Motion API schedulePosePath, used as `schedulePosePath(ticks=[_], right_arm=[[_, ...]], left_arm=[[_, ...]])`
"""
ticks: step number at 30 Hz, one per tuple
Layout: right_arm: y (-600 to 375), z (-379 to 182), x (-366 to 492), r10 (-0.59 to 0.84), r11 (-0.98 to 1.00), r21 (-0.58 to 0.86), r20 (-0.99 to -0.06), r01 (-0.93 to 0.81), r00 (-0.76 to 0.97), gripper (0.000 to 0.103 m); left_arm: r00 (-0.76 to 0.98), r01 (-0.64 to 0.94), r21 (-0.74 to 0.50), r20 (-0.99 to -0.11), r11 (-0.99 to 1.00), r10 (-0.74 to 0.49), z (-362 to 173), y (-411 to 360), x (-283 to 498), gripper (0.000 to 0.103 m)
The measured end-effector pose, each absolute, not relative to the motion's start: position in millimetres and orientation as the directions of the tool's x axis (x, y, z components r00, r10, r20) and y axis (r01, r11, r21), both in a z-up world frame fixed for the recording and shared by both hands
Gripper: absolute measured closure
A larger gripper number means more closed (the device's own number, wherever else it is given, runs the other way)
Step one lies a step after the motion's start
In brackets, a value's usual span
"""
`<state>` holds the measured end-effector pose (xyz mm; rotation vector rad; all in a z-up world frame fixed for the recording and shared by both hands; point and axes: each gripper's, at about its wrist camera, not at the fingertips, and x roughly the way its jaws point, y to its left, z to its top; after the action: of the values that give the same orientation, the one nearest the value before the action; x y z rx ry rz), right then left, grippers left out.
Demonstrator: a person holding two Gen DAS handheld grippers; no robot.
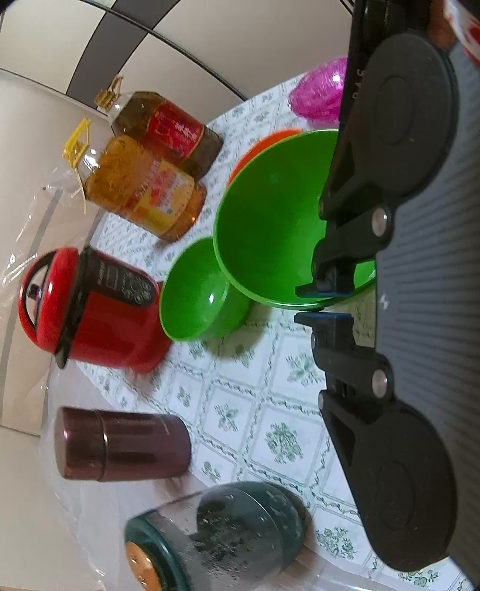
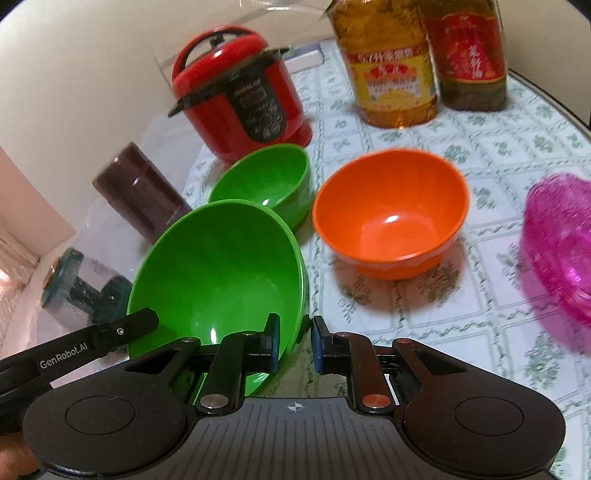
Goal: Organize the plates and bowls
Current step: 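Lift the large green bowl with both tools and lower it into the orange bowl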
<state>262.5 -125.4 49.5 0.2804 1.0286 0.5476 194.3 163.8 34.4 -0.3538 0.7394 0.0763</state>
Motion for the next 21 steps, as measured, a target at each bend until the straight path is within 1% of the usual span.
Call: schedulePosePath(ticks=[12, 17, 21], right_arm=[[-170, 98, 293, 0.515, 0.857, 0.434, -0.706, -0.276, 0.486, 0.086], [-187, 101, 318, 0.486, 0.874, 0.412, -0.715, -0.26, 0.502, 0.086], [-195, 91, 339, 0.472, 0.882, 0.401, -0.729, -0.249, 0.496, 0.087]], left_arm=[[0.765, -0.109, -0.303, -0.634, 0.947, -0.114, 77, 116, 230, 0.097], [0.764, -0.086, -0.31, -0.63, 0.947, -0.137, 81, 94, 257, 0.097], [0.755, -0.083, -0.308, -0.64, 0.948, -0.142, 75, 82, 279, 0.097]])
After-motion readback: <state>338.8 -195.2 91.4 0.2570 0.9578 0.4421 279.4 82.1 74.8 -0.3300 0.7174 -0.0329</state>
